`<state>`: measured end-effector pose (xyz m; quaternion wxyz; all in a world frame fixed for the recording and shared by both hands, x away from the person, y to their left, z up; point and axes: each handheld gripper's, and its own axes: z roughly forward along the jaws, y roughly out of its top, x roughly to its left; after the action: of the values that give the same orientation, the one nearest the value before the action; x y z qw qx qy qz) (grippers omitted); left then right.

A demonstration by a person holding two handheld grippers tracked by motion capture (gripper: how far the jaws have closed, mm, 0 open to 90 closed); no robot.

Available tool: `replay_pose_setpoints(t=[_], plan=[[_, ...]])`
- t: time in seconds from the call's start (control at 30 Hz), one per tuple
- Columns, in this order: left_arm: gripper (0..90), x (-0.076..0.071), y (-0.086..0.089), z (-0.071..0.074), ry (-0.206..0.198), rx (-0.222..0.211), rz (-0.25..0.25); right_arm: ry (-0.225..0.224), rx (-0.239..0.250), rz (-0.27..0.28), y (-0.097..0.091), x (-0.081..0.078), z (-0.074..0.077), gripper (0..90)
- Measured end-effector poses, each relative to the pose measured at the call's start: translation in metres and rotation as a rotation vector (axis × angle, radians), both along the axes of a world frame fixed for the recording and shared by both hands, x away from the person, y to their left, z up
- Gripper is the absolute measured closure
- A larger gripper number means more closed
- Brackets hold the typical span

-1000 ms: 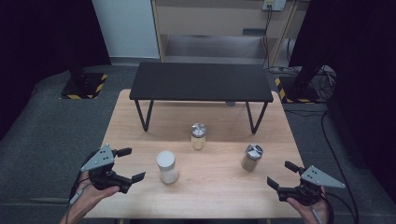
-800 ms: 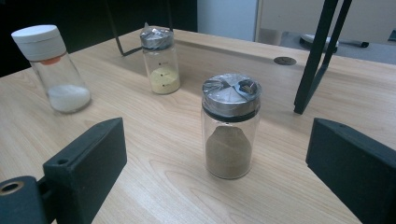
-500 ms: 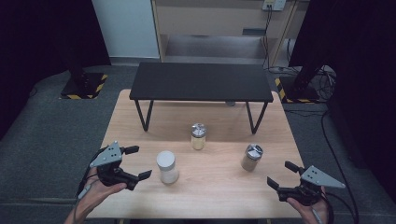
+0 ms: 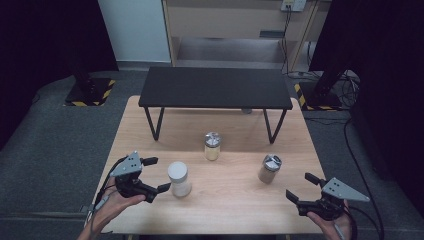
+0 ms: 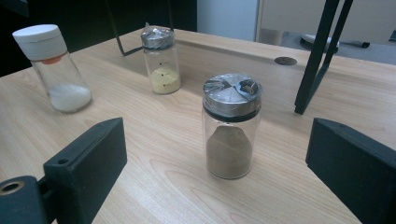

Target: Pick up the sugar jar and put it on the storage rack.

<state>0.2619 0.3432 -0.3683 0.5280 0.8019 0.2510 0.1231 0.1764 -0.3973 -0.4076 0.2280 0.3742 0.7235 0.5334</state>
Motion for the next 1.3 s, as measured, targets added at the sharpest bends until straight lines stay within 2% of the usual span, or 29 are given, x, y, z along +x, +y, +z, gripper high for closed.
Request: replay_pose_setpoints(t=[0.1, 0.37, 0.87, 1.3], plan=[[1.2, 0.001, -0.002, -0.005, 0.001, -0.013, 0.001, 0.002, 0.001, 0.0, 0.0, 0.0, 0.0, 5.9], [1.6, 0.005, -0.01, -0.01, 0.001, 0.006, -0.003, 0.002, -0.001, 0.003, 0.0, 0.0, 0.0, 5.9], [4.0, 0.014, -0.02, -0.018, 0.001, 0.008, -0.016, 0.002, 0.0, 0.003, 0.0, 0.0, 0.0, 5.9], [7.2, 0.023, -0.03, -0.027, 0.002, -0.008, -0.033, 0.006, -0.001, 0.007, 0.0, 0.001, 0.0, 6.0]])
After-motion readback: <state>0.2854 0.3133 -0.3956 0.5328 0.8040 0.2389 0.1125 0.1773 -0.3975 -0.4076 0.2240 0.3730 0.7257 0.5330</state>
